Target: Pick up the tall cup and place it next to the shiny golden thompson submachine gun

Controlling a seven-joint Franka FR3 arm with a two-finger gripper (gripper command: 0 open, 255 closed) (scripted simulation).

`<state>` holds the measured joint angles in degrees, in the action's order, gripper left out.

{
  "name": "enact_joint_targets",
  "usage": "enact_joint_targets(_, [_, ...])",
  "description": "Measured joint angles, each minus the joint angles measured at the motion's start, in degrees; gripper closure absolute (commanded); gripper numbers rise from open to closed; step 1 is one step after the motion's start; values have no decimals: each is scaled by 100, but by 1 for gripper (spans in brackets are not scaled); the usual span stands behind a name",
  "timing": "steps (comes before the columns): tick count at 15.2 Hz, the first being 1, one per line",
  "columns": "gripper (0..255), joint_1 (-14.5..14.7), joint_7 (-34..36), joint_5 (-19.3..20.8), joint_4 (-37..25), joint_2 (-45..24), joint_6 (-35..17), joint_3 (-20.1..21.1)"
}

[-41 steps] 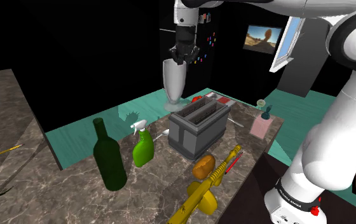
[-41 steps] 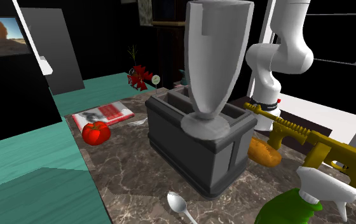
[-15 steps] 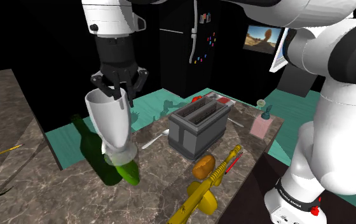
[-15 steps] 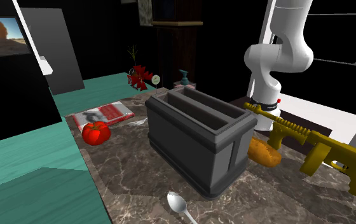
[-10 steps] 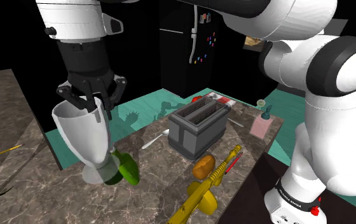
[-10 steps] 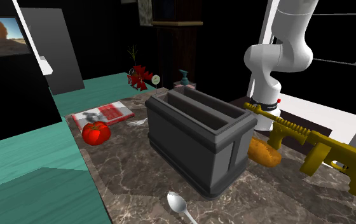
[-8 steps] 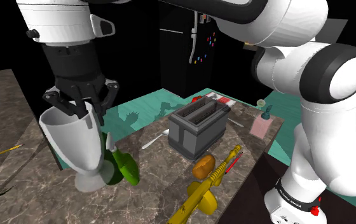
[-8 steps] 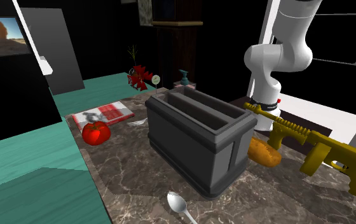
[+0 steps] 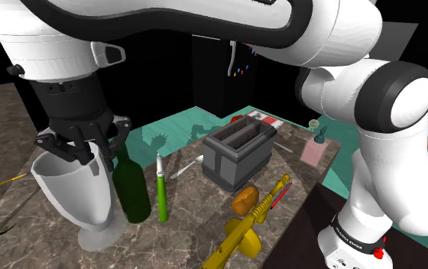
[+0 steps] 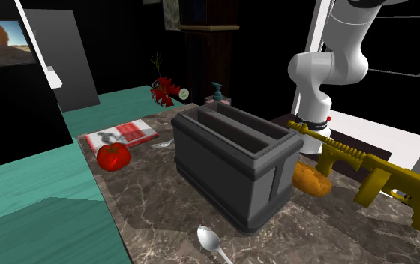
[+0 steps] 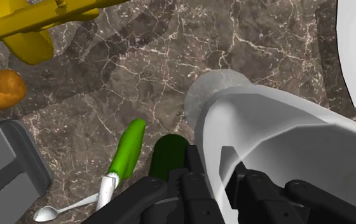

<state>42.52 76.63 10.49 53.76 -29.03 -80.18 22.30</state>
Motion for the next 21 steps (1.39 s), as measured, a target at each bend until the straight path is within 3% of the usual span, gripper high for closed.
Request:
enact_joint_targets(11, [255, -301, 6, -169, 1635, 482, -1154, 24])
enact_joint_targets(21, [255, -401, 31, -195, 2543, 578, -1963, 14])
